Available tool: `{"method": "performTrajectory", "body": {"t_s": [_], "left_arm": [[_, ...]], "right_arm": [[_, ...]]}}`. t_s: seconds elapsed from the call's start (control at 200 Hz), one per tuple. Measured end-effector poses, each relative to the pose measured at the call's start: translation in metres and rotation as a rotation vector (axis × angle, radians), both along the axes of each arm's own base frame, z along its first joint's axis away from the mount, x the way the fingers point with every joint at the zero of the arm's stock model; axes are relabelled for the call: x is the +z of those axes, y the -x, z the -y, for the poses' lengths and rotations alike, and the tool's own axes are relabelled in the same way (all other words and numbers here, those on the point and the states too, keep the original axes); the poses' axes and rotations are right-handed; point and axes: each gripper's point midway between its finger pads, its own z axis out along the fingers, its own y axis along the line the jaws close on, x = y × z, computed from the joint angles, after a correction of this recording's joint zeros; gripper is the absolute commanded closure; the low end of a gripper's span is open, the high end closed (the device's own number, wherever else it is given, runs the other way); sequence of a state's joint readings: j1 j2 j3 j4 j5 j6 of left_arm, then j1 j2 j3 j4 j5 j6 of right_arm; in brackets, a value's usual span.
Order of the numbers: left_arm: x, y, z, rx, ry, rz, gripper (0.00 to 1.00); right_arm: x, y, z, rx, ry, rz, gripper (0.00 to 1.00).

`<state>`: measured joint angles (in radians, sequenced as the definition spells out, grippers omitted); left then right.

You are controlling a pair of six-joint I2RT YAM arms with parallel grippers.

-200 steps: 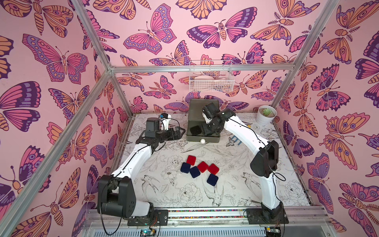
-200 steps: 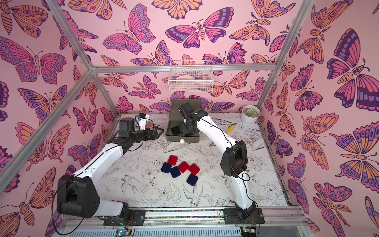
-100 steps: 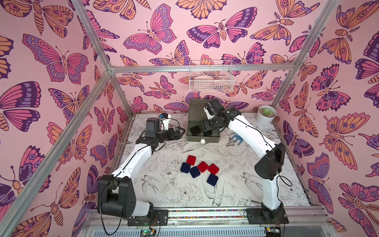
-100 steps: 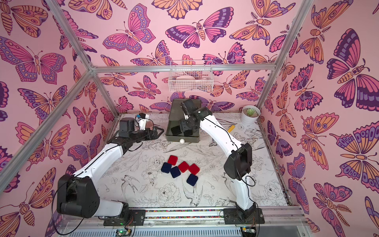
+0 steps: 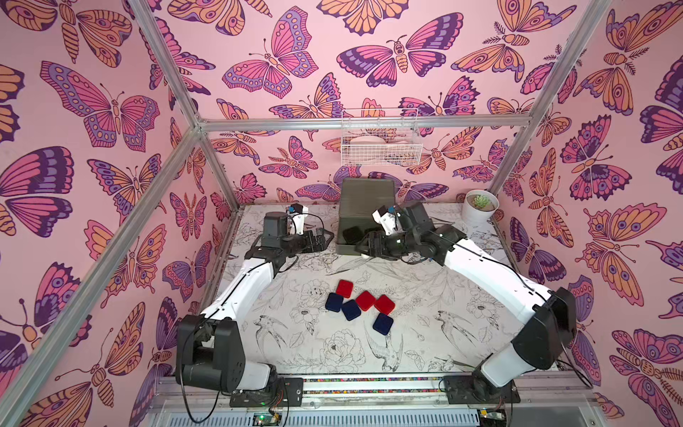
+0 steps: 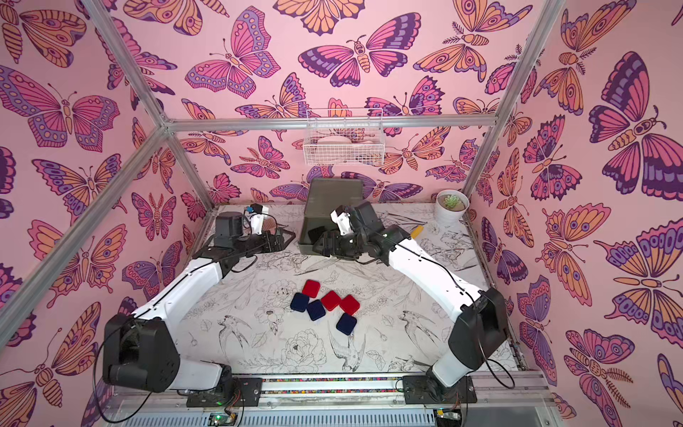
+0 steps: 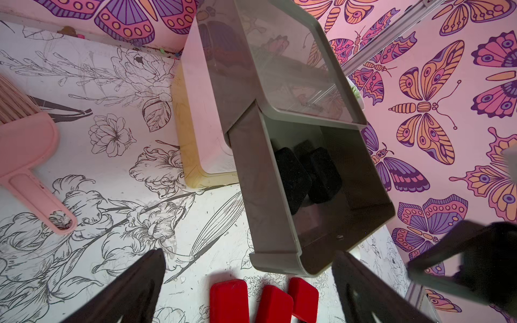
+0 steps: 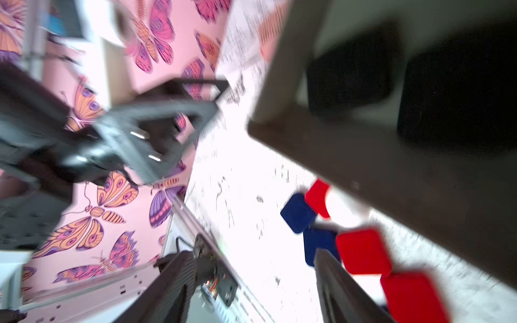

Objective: Place the brooch boxes into the drawer by color
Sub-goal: Place the brooch box in the drawer, then close the drawer in the storage box.

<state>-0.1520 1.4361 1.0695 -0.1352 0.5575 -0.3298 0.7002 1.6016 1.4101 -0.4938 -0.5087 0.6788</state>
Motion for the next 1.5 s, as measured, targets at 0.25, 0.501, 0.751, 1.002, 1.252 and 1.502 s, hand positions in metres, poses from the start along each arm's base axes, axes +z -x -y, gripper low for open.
{"method": "performTrajectory", "body": {"t_s": [0.25, 0.501, 0.751, 1.002, 1.252, 1.502], "left_arm": [[-0.001, -0.001, 0.000, 0.000, 0.000, -0.002, 0.00], [0.000, -0.001, 0.000, 0.000, 0.000, 0.000, 0.00], [0.000, -0.001, 0.000, 0.000, 0.000, 0.000, 0.00], [0.000, -0.001, 0.000, 0.000, 0.000, 0.000, 0.00], [0.000, -0.001, 0.000, 0.002, -0.003, 0.001, 0.00], [0.000, -0.001, -0.001, 0.002, -0.006, 0.003, 0.00]], "right_arm": [[-0.033, 0.003, 0.008, -0.071, 0.022, -0.106, 0.29], [-0.030, -0.026, 0.014, -0.178, 0.013, -0.058, 0.36], [-0.042, -0.037, 0.013, -0.222, 0.030, -0.060, 0.38], [-0.045, -0.042, 0.012, -0.241, 0.031, -0.057, 0.42], [-0.047, -0.049, 0.011, -0.268, 0.024, -0.050, 0.57], [-0.044, -0.055, 0.011, -0.294, 0.013, -0.039, 0.74]]}}
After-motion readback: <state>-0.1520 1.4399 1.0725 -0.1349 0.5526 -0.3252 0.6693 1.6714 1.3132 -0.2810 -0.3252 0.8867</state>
